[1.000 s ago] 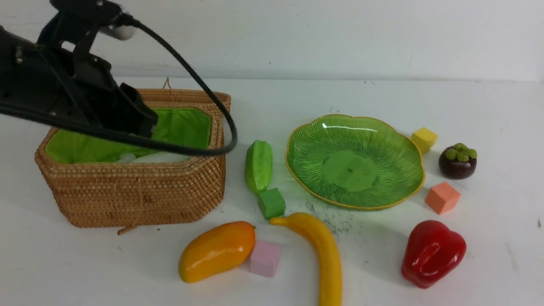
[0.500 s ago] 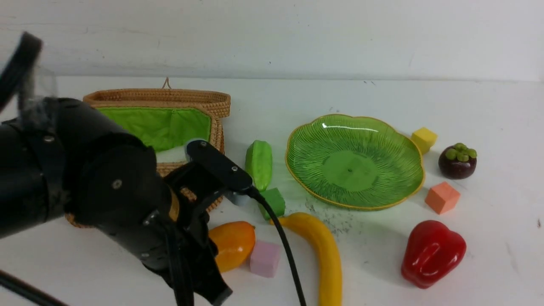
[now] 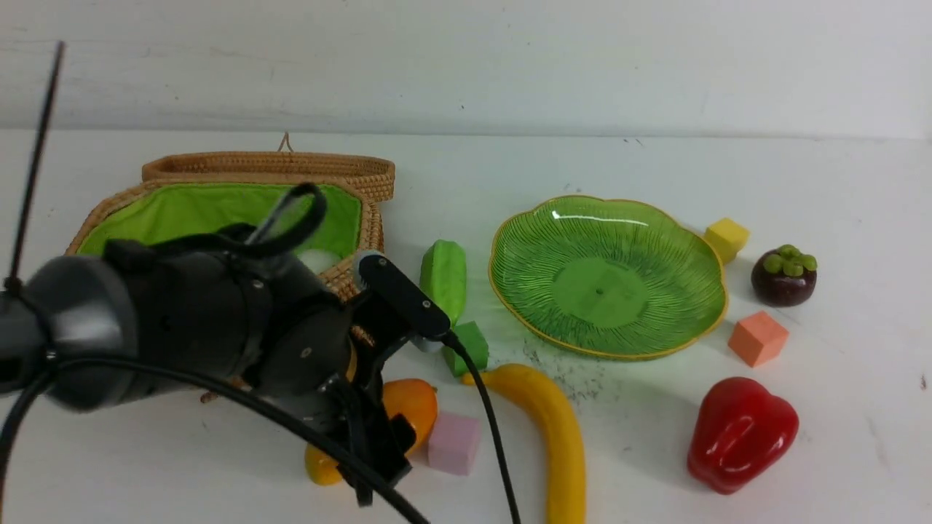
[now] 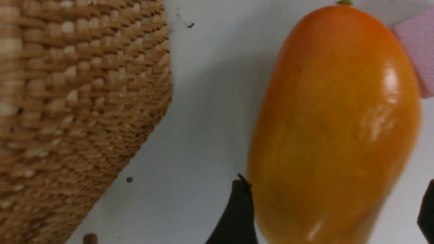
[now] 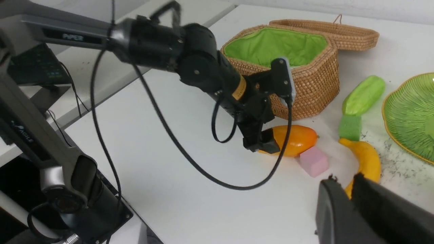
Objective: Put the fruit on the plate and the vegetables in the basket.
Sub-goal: Grab the mango with your left arm and place it on the right plate, then use the left arm to grab a banana and put it into the right plate
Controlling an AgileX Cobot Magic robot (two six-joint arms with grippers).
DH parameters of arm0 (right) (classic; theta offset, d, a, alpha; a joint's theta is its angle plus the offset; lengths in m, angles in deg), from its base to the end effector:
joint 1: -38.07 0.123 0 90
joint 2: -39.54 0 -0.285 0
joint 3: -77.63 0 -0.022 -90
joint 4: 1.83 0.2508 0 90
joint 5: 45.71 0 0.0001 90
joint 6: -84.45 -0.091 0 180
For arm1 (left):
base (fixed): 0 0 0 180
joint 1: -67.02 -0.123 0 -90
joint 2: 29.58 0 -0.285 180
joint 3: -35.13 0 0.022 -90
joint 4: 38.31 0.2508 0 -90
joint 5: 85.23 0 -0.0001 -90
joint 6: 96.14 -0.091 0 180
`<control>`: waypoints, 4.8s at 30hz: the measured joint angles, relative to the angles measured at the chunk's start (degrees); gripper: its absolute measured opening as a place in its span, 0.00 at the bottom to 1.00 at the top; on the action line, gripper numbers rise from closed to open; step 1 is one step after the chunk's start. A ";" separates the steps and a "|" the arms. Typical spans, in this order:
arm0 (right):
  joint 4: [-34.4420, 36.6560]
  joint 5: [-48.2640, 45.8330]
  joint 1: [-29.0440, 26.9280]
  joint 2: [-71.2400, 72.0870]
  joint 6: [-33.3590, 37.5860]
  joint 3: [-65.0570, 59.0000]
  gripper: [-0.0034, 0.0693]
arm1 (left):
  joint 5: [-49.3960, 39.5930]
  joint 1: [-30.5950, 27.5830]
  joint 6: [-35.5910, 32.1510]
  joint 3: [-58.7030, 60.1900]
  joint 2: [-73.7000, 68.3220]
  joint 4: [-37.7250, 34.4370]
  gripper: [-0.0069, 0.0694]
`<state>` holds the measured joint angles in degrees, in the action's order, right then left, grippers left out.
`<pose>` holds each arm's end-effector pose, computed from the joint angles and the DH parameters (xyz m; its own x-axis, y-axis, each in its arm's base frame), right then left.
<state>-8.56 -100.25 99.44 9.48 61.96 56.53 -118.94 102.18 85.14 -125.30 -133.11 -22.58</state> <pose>0.0182 0.0153 0.4159 -0.3857 -0.0449 -0.9215 -0.7456 0.6034 0.2827 0.2741 -0.1763 0.1995 -0.6226 0.6881 -0.3727 0.6616 0.7172 0.2188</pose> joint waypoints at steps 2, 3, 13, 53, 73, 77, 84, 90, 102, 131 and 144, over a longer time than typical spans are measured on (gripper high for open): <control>0.41 0.00 0.00 0.00 0.00 0.00 0.17 | 0.76 0.00 0.00 0.00 -1.58 0.99 0.89; 0.65 0.00 0.00 0.00 0.00 0.00 0.17 | 1.02 0.00 0.00 0.00 -1.95 1.17 0.88; 1.24 0.00 0.00 0.00 0.00 0.00 0.17 | 2.44 0.00 0.05 -0.51 -5.12 -1.94 0.76; -27.79 -18.21 0.00 0.00 -22.49 0.00 0.18 | 6.76 0.06 -42.87 -45.29 -27.42 -51.67 0.76; -24.60 -17.52 0.00 0.00 -22.49 0.00 0.18 | -2.01 0.00 -28.84 -45.97 -22.33 -47.90 0.70; -20.52 -17.52 0.00 0.00 -21.03 0.00 0.18 | -14.41 0.00 -13.66 -46.03 -14.22 -40.17 0.24; -12.42 -17.52 0.00 0.00 -16.03 0.00 0.18 | -31.23 3.23 1.22 -44.52 -7.04 -26.54 0.07; -10.33 -17.99 0.00 0.00 -13.89 0.00 0.18 | -33.25 14.50 15.21 -36.03 -4.90 -12.77 0.07; -10.27 -18.23 0.00 0.00 -11.96 0.00 0.18 | -21.60 19.36 27.06 -30.92 -14.93 -12.21 0.51; -12.22 -18.23 0.00 0.00 -10.38 0.00 0.19 | -26.50 19.34 21.92 -34.95 -12.78 -7.77 0.48; -14.83 -18.23 0.00 0.00 -11.41 0.00 0.19 | -15.51 2.48 -19.03 -59.53 -28.82 -25.14 0.48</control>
<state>-23.39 -118.48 99.44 9.48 50.55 56.53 -134.44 104.66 66.11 -184.83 -161.93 -47.72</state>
